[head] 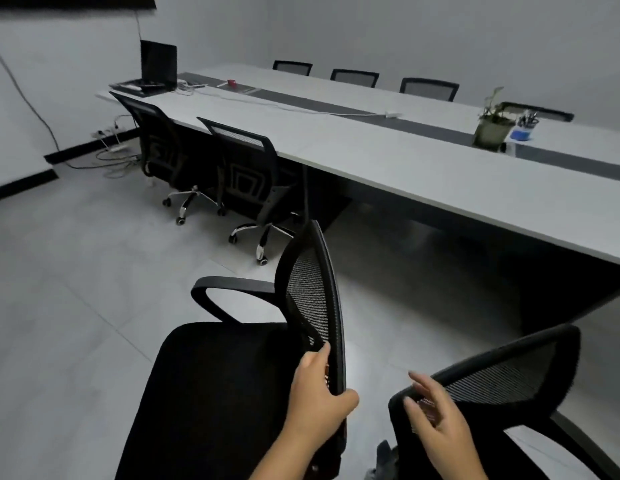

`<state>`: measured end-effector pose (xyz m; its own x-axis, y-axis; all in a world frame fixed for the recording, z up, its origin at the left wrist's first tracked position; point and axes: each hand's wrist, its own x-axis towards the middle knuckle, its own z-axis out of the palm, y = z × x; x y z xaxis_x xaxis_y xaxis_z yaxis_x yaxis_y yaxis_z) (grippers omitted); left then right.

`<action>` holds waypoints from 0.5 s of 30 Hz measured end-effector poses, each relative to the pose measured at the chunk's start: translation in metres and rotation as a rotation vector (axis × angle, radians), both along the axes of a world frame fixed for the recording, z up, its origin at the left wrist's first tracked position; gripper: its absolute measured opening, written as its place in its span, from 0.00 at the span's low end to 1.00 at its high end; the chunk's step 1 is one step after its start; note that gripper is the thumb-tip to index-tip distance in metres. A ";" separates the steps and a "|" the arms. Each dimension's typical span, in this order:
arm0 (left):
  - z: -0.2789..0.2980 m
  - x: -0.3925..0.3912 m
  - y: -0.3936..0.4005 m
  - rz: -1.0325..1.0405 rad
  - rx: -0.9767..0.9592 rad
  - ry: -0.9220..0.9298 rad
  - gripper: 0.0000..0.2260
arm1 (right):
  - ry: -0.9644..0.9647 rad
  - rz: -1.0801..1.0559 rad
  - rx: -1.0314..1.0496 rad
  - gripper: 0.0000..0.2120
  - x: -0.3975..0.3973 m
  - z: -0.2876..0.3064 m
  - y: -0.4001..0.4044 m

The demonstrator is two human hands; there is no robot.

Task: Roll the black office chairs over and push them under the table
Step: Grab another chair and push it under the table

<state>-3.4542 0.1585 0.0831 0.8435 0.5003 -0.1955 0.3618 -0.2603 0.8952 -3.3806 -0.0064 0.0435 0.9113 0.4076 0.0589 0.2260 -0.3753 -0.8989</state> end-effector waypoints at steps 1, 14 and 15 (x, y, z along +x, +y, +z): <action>0.002 -0.010 0.010 0.006 -0.036 -0.013 0.37 | -0.057 0.100 -0.045 0.19 0.004 0.005 0.006; 0.025 -0.169 0.057 -0.258 -0.020 0.206 0.28 | -1.055 0.625 -0.242 0.11 0.020 0.013 0.115; 0.025 -0.181 0.057 -0.214 0.033 0.237 0.26 | -1.068 0.632 -0.243 0.13 0.008 0.013 0.113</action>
